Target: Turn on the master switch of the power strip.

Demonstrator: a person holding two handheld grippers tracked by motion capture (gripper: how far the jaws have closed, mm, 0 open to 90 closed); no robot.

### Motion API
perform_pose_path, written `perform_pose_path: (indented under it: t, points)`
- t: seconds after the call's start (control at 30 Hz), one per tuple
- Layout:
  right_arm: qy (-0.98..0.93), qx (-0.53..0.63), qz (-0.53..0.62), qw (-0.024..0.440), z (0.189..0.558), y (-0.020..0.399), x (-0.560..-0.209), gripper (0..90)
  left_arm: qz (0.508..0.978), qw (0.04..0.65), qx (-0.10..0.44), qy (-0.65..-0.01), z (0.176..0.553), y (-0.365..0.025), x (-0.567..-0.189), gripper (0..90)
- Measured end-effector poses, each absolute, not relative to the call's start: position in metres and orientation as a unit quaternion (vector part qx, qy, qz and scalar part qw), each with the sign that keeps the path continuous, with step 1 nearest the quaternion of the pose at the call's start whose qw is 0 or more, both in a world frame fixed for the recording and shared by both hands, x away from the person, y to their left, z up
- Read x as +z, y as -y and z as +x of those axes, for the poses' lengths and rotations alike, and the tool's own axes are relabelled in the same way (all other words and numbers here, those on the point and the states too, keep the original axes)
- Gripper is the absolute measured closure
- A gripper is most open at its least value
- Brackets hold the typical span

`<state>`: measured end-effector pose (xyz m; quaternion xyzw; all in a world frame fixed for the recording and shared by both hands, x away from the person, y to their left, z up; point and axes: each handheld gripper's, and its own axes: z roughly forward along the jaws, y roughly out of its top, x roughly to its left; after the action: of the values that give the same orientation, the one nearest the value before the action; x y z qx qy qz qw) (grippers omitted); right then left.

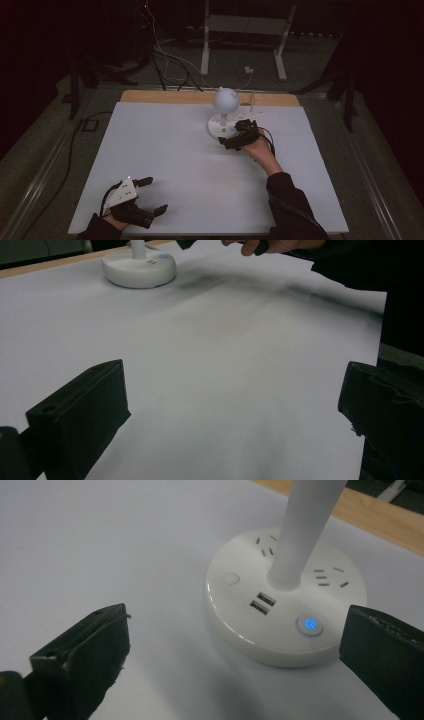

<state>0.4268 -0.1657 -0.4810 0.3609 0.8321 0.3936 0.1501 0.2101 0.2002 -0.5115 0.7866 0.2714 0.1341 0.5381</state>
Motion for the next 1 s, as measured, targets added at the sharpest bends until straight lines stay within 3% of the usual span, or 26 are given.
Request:
perform_pose_path:
  t: [0.47, 1.0]
  points:
    - [-0.839, 0.388, 0.352, 0.148, 0.414, 0.173, -0.474, 0.0, 0.786, 0.538, 0.136, -0.272, 0.21, -0.2, -0.512, 0.2]
    - [-0.839, 0.384, 0.355, 0.151, 0.372, 0.207, -0.482, 0.0, 0.786, 0.535, 0.14, -0.275, 0.21, -0.2, -0.512, 0.2]
